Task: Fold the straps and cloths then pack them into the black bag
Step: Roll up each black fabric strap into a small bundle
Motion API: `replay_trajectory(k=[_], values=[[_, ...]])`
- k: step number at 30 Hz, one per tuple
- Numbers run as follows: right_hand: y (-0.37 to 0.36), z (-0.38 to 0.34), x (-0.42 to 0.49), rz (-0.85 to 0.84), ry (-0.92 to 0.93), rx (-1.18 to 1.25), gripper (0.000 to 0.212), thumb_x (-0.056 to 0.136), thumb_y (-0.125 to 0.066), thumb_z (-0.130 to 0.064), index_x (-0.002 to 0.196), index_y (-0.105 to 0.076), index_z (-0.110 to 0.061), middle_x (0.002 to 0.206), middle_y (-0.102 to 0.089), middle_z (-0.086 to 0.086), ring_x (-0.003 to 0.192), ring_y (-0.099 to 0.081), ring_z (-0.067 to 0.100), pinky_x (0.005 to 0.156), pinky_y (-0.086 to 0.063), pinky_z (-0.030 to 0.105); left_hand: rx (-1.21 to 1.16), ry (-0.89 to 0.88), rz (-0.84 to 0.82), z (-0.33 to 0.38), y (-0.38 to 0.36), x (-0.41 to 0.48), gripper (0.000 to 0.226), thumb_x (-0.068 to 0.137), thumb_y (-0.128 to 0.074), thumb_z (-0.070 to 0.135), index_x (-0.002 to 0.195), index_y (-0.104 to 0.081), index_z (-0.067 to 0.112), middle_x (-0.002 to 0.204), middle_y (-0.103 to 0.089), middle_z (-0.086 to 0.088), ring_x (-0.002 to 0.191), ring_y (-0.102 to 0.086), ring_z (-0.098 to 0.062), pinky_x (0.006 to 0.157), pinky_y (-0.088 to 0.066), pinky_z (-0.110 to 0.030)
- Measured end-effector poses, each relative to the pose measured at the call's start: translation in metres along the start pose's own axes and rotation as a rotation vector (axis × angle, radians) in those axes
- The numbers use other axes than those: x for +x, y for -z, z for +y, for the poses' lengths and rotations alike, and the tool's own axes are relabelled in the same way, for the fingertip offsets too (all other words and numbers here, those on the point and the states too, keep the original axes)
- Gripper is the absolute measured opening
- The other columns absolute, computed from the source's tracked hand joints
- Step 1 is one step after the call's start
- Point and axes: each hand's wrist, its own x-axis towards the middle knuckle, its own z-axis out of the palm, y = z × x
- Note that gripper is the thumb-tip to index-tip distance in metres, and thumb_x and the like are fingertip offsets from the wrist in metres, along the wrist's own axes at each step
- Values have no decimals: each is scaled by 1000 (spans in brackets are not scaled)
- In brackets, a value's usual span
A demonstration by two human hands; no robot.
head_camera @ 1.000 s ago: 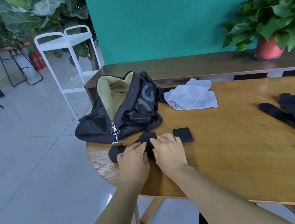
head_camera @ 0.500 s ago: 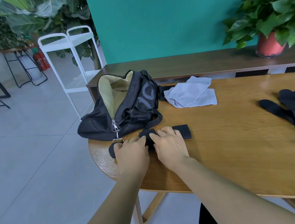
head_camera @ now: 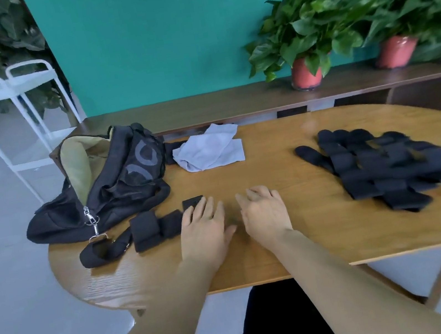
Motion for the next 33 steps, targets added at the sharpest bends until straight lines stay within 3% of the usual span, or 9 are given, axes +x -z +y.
replay_trajectory(k=[7,10,15,20,22,26,33], values=[[23,93,-31,-41,-175,-111,39,94,-43,-17,132,-50,-12,136,-51,12,129,-39,29,102,-31,37,-46,-207,-41,80,-8,36,62,100,-33,48,151,-20,16,160,-15,-6,148,-6,-18,118,3,-35],[29,127,-42,-48,-257,-147,38,92,-43,-13,129,-53,-8,129,-56,13,125,-44,31,101,-34,39,-47,-283,-54,113,-9,52,61,101,-32,46,152,-19,16,160,-14,-6,148,-7,-18,119,1,-34],[34,172,-54,-1,-462,-167,39,77,-60,-7,115,-62,2,110,-66,20,110,-58,36,94,-45,45,-61,-393,-101,164,-8,76,60,101,-32,45,152,-16,17,161,-11,-5,148,-9,-17,119,-1,-35],[34,207,-69,-82,-585,-217,46,95,-36,-15,140,-39,-3,142,-45,15,134,-34,31,113,-22,41,-111,-518,-146,211,-9,88,60,103,-30,40,154,-7,19,161,-3,1,148,0,-12,120,3,-34],[32,213,-72,-100,-590,-208,45,97,-32,-17,140,-40,-6,146,-39,13,137,-29,28,115,-17,40,-114,-571,-181,225,-12,90,58,103,-29,36,154,-8,19,161,-3,3,147,2,-10,119,5,-33],[27,214,-71,-128,-588,-178,44,98,-31,-19,139,-42,-6,148,-36,13,137,-28,29,114,-18,40,-69,-594,-232,230,-18,90,53,104,-25,34,153,-16,18,160,-12,2,147,-7,-10,118,3,-35],[28,210,-68,-195,-594,-202,48,97,-31,-16,143,-35,-4,151,-31,16,137,-27,31,112,-23,41,-16,-558,-247,192,-14,74,52,104,-19,37,153,-16,19,160,-11,3,147,-7,-8,117,3,-36]])
